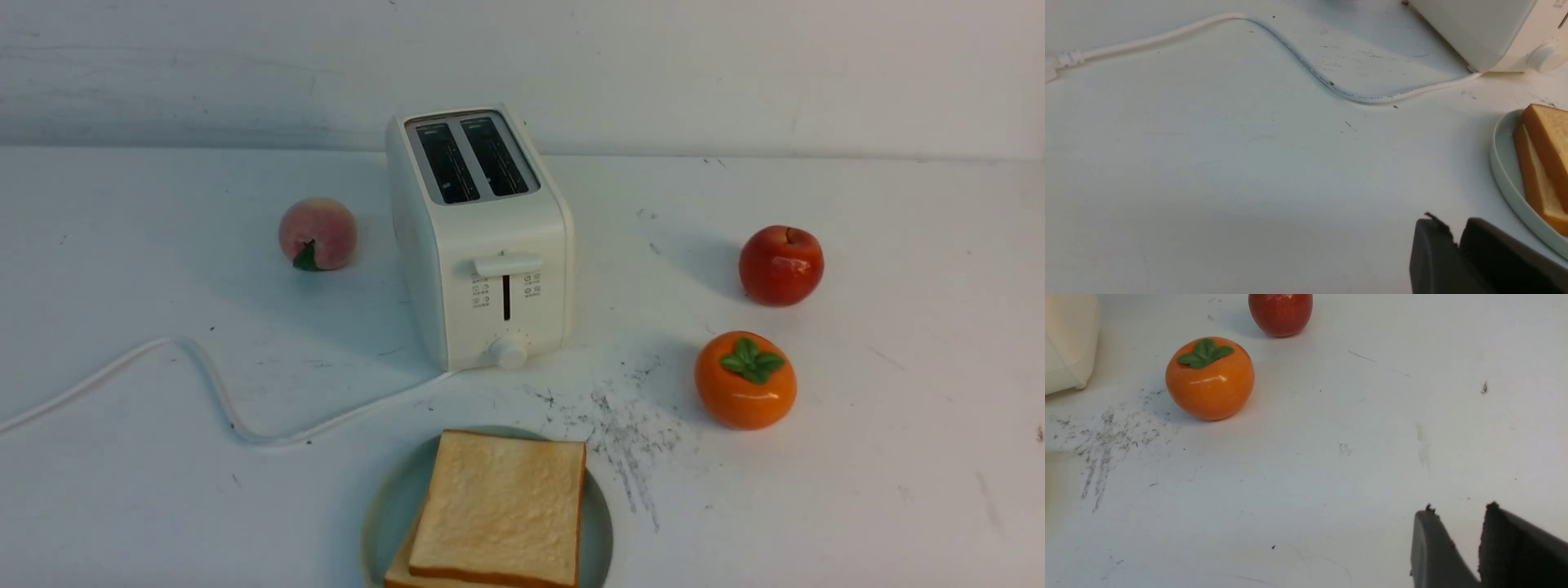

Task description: Take toasted bread from bread machine on white table place on plate.

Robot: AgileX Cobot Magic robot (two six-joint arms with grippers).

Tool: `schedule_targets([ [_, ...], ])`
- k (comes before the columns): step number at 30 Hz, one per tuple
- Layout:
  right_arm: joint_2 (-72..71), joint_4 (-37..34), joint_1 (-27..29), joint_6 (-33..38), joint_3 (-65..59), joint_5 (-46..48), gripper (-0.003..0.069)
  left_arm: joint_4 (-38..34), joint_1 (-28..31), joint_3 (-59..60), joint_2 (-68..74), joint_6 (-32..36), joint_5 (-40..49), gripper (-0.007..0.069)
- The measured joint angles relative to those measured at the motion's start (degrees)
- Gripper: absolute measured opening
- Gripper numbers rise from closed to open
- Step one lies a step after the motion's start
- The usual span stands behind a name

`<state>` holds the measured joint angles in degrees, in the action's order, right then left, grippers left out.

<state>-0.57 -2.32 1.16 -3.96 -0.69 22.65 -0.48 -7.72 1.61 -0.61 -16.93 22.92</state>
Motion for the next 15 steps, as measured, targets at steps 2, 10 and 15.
schedule_targets([
  [2, 0.0, 0.0, 0.0, 0.0, 0.0, 0.0, 0.0188, 0.0, 0.0, 0.0, 0.0, 0.0, 0.0, 0.01],
  [10, 0.0, 0.0, 0.0, 0.0, 0.0, 0.0, 0.0188, 0.0, 0.0, 0.0, 0.0, 0.0, -0.05, 0.0109],
  [15, 0.0, 0.0, 0.0, 0.0, 0.0, 0.0, 0.0191, 0.0, 0.0, 0.0, 0.0, 0.0, -0.11, 0.0109],
])
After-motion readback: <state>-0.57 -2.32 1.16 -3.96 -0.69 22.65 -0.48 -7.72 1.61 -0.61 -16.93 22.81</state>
